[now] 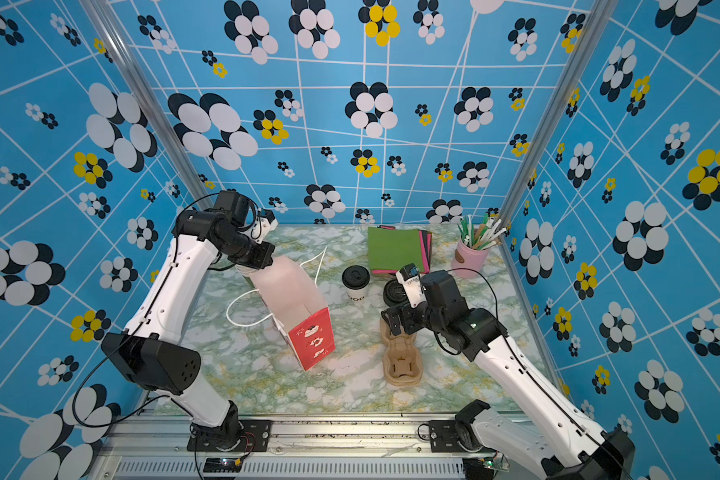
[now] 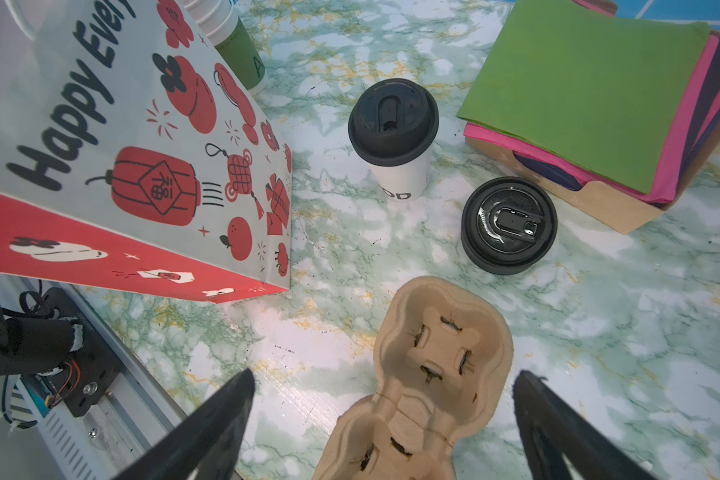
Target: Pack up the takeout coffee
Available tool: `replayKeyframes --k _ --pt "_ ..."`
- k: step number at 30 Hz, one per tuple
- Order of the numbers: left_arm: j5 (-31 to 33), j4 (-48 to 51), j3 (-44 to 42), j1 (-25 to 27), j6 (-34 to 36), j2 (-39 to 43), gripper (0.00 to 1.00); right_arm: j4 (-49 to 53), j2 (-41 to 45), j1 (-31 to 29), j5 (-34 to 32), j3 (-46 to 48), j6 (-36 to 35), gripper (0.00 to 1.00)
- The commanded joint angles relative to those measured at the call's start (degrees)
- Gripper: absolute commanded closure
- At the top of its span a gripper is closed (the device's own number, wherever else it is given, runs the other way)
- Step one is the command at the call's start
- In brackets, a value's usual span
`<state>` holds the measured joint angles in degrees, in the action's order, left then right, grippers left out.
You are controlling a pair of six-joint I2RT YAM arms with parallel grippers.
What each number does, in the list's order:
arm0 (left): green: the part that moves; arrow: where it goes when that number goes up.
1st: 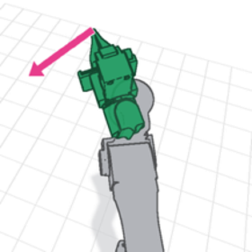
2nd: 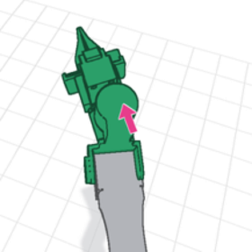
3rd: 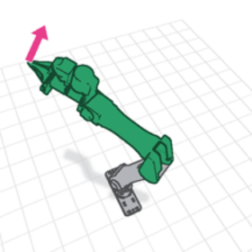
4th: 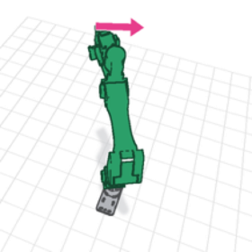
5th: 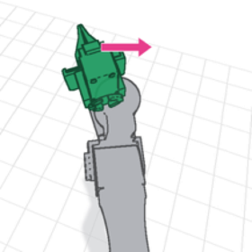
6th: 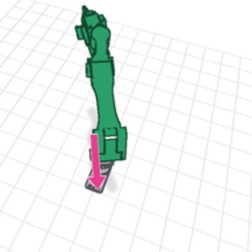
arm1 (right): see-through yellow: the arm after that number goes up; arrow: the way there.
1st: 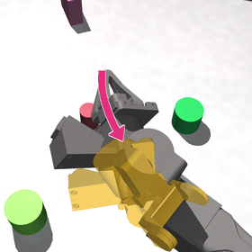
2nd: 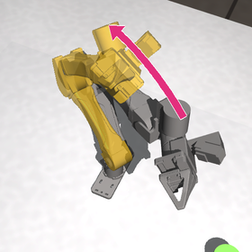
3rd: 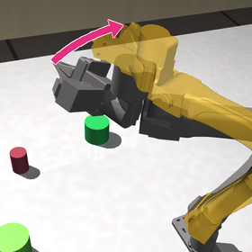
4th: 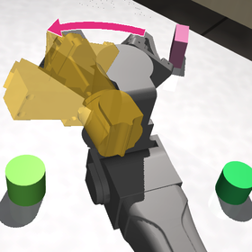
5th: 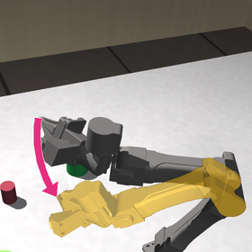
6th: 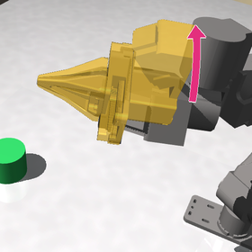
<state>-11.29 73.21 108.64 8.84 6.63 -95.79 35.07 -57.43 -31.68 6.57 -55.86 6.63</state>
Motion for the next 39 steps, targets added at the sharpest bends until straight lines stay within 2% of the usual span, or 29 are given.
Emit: replayKeyframes --k 1,8,10,15,21,25,28,33,39 --pt "-2.07 4.13 -0.55 -0.34 -4.49 2.80 1.00 0.84 0.38 0.24 0.09 1.19 -0.21 0.01" --pt "-6.78 1.20 -8.47 -0.33 -11.36 9.63 0.99 0.96 0.17 0.27 0.13 1.63 -0.21 0.01" --pt "-6.47 0.84 -9.41 -0.40 -11.23 10.54 0.90 1.18 0.02 0.22 0.07 1.63 -0.15 0.01" --pt "-5.98 2.46 -9.52 -0.40 -9.41 10.91 0.75 2.85 -0.23 0.18 -1.40 1.14 0.77 0.01" --pt "-4.47 2.32 -11.20 -0.45 -7.49 11.24 0.72 7.09 -1.99 0.14 -6.57 0.10 3.88 0.01" --pt "-4.34 2.28 -11.95 -0.50 -6.39 10.71 0.75 9.52 -3.68 0.16 -10.71 -0.38 7.20 0.01" --pt "-2.92 1.49 -12.30 -0.68 -6.04 10.71 0.82 10.36 -4.85 0.28 -11.93 -0.05 10.44 0.01" --pt "-2.95 -0.05 -12.84 -1.64 -6.26 11.35 0.97 9.24 -5.21 0.21 -10.35 1.63 14.50 0.01" --pt "-3.38 -1.53 -13.92 -2.24 -7.31 12.24 1.00 10.90 -7.61 0.08 -9.89 2.07 18.72 0.17"
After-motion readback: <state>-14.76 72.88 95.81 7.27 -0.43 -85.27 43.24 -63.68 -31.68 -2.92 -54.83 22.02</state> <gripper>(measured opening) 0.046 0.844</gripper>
